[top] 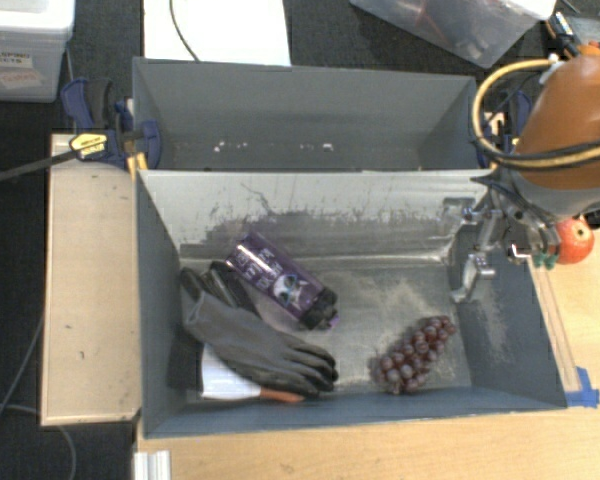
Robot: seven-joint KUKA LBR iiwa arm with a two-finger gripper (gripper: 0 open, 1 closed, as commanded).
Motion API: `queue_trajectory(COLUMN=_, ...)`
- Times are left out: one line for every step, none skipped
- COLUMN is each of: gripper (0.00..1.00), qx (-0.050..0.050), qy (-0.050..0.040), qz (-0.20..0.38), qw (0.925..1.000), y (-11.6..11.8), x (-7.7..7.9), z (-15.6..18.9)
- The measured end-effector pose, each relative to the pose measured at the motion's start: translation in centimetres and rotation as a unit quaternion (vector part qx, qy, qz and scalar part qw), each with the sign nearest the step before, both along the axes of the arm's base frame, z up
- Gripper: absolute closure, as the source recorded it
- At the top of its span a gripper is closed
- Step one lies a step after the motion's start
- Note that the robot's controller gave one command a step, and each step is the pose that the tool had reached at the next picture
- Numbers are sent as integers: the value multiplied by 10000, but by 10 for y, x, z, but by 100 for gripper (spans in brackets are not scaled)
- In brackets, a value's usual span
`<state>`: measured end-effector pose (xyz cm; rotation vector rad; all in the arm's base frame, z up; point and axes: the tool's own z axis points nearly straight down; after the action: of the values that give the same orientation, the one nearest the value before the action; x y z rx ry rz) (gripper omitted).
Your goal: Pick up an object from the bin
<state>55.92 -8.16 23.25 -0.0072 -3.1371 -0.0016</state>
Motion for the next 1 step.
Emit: queue_trajectory(gripper=0, qx=-8, qy=-42, qz=19, qw=10000, y=0, x=1, z=5)
